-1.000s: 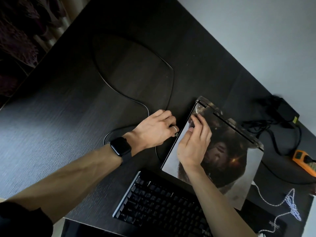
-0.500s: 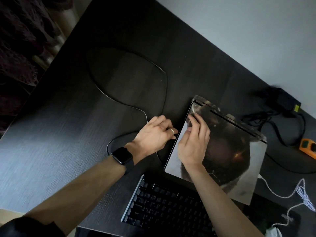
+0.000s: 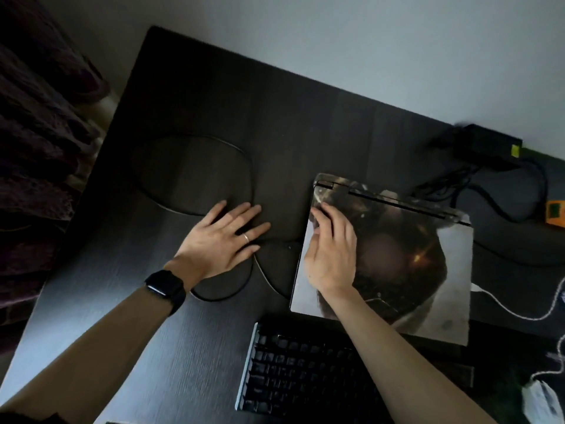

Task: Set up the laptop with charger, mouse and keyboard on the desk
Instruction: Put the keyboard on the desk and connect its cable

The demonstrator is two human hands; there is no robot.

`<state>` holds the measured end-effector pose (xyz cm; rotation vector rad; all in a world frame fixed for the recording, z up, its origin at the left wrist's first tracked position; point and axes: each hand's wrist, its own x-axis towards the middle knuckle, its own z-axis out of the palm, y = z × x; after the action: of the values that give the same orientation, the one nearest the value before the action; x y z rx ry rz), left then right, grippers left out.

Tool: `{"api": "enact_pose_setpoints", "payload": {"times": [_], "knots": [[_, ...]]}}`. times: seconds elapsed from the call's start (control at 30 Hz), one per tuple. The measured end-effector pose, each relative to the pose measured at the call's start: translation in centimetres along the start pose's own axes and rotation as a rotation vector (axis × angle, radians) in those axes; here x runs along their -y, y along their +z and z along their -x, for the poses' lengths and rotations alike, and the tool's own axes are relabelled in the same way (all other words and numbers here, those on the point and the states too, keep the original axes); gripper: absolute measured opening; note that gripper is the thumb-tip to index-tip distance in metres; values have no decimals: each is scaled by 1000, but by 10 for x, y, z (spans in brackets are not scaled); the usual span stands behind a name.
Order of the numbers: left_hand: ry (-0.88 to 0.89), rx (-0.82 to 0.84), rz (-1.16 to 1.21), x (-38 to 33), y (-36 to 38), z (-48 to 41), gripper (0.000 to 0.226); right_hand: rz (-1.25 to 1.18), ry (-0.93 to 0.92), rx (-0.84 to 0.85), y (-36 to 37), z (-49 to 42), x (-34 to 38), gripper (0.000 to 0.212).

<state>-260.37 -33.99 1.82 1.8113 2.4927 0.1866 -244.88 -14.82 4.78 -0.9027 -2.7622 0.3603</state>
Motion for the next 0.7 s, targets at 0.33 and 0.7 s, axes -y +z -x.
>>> {"api": "enact_pose_setpoints", "payload": {"times": [0.33, 0.7], "knots": [[-319, 115, 108, -36, -32, -23, 46, 9, -73, 150, -8, 4, -9, 58], [-338, 302, 342, -143, -102, 10, 42, -185, 441, 181, -102, 174, -13, 38]]}}
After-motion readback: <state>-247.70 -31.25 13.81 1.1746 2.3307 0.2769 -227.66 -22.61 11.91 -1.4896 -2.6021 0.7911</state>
